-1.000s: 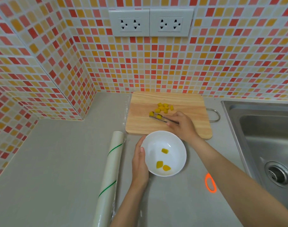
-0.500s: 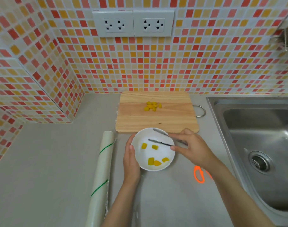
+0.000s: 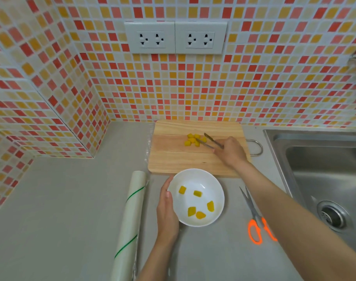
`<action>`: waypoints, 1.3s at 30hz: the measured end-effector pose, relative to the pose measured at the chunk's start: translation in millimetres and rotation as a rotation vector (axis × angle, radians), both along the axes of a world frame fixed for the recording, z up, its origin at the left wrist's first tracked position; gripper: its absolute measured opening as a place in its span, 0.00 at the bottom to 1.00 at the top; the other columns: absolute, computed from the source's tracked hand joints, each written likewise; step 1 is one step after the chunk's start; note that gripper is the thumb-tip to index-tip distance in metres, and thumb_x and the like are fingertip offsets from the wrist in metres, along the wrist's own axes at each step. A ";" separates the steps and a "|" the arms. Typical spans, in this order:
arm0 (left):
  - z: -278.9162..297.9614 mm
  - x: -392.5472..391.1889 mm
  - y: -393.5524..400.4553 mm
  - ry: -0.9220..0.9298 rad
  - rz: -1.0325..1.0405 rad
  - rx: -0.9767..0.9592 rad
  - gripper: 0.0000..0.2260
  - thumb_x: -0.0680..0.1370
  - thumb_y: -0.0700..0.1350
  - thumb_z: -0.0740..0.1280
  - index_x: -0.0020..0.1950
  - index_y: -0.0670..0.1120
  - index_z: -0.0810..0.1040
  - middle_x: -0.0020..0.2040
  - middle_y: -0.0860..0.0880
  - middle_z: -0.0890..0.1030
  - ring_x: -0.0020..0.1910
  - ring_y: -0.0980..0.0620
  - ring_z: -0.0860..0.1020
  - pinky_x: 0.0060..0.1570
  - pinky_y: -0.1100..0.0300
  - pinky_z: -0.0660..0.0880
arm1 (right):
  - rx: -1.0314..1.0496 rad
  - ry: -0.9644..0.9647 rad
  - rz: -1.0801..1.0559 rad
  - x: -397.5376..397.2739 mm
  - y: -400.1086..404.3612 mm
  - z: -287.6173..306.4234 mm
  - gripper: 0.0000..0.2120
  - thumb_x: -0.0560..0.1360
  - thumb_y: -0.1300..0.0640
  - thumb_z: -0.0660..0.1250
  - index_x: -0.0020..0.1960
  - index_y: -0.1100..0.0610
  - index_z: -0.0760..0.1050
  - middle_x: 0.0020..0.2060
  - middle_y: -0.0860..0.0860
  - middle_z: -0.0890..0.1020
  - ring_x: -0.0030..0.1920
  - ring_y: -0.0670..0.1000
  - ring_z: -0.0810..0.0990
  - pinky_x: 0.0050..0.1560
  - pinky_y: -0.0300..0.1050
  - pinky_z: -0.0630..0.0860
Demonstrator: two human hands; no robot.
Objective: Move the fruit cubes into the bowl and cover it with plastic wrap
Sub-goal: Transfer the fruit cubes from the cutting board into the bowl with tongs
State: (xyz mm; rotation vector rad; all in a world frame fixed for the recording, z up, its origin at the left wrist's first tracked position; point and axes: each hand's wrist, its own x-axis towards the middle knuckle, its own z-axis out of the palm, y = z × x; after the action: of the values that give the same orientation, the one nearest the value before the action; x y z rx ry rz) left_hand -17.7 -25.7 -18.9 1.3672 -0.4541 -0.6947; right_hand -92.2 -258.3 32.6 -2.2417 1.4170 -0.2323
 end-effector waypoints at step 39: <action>4.3 -0.2 2.5 0.000 -0.013 0.021 0.15 0.78 0.55 0.54 0.61 0.62 0.73 0.56 0.70 0.78 0.56 0.70 0.75 0.48 0.76 0.71 | 0.009 -0.349 0.075 -66.4 68.8 30.5 0.19 0.71 0.57 0.71 0.62 0.51 0.77 0.43 0.54 0.73 0.42 0.50 0.72 0.46 0.37 0.67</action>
State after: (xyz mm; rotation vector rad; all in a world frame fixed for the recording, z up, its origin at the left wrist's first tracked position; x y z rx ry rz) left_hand -17.9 -23.3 -14.6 1.3851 -0.4576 -0.7121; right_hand -158.7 -189.5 63.0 -2.1146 1.1448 -0.5600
